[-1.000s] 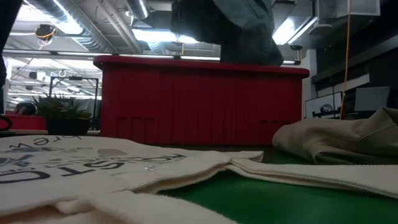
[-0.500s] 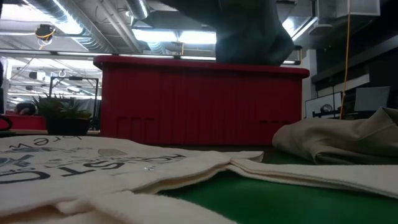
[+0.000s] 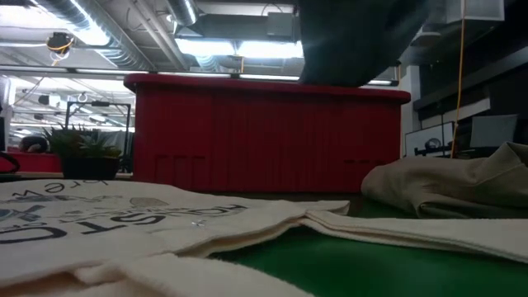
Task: Fold Laundry from Bin
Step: Fold the light blue pants
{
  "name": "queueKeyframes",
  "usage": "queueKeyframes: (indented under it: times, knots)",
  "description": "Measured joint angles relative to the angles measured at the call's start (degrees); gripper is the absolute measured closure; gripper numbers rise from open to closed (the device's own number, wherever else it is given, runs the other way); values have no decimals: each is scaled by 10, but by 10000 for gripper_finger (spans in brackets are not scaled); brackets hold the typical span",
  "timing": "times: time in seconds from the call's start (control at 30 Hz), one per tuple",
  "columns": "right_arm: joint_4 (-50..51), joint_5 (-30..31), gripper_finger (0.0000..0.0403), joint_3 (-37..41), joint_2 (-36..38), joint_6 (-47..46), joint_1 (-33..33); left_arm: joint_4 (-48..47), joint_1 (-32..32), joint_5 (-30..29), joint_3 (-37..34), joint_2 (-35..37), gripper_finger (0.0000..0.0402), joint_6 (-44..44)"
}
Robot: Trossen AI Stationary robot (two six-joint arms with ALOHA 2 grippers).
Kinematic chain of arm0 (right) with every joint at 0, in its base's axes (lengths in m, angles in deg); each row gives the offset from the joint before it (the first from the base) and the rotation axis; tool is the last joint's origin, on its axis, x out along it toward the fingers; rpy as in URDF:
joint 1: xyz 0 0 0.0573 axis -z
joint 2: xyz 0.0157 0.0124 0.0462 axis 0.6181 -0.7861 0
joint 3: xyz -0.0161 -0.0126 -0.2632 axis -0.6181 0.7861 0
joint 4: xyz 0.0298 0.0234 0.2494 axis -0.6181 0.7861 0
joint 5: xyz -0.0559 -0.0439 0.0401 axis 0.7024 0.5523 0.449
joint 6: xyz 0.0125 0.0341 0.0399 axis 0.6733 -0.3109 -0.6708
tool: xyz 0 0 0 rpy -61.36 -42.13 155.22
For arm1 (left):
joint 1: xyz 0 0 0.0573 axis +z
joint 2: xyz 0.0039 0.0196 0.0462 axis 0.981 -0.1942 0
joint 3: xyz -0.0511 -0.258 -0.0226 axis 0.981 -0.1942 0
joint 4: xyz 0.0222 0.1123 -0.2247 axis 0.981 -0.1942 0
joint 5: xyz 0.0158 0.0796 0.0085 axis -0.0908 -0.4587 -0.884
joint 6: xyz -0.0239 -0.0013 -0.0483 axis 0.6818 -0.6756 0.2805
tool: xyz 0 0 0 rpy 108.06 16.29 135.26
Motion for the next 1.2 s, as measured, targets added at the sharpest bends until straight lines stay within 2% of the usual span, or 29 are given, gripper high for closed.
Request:
queueKeyframes:
  times: [0.27,0.4,0.57,0.73,0.97,1.2]
  knots:
    - [-3,80,395,0,-47,0,-116,-25,-51,89,-6,2,401,103]
    - [-2,97,395,0,-76,0,-155,-25,-76,123,-7,3,401,171]
    - [-2,99,395,0,-112,1,-186,-23,-105,130,-29,4,401,229]
    - [4,99,395,0,-153,0,-199,-22,-126,141,-99,3,401,277]
    - [33,98,395,0,-217,0,-199,-22,-153,145,-235,3,401,346]
    - [52,99,395,0,-292,-5,-199,-22,-174,212,-379,3,401,401]
